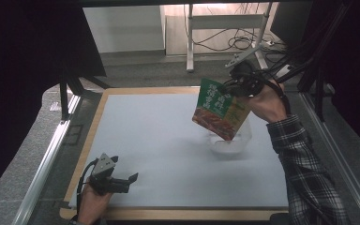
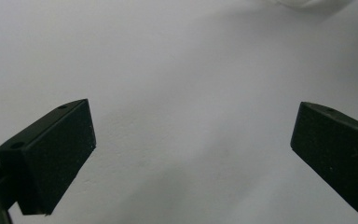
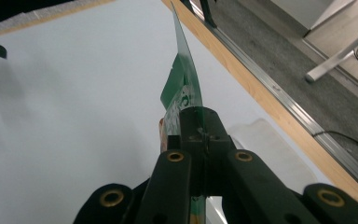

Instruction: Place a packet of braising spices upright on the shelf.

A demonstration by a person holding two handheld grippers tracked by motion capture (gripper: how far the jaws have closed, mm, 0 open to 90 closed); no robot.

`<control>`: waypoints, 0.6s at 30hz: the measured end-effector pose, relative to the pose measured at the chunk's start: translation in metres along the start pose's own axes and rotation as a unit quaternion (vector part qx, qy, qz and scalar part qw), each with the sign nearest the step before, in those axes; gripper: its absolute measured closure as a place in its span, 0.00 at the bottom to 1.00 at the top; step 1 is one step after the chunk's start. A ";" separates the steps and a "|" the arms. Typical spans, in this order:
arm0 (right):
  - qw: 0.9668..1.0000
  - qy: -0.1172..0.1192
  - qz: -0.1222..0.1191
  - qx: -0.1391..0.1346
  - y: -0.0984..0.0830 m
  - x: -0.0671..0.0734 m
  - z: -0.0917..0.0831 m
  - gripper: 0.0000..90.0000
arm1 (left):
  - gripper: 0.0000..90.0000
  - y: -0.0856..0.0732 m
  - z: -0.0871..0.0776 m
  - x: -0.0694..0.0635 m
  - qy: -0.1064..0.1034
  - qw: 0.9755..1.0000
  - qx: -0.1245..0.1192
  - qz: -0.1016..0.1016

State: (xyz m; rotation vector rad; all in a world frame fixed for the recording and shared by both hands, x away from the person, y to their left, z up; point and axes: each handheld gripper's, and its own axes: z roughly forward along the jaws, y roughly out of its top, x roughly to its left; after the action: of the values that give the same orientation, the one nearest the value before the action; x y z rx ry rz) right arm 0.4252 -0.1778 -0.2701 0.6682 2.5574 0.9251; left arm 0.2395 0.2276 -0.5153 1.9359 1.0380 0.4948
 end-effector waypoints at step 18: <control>0.998 -0.016 0.017 0.052 -0.037 -0.019 -0.009 0.99 | 0.00 0.000 0.001 -0.001 0.002 1.000 0.003 0.000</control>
State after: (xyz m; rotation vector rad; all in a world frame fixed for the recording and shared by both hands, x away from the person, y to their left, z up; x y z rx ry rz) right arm 0.4256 -0.2175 -0.2853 0.7521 2.5870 0.7909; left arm 0.2396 0.2261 -0.5160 1.9411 1.0437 0.4968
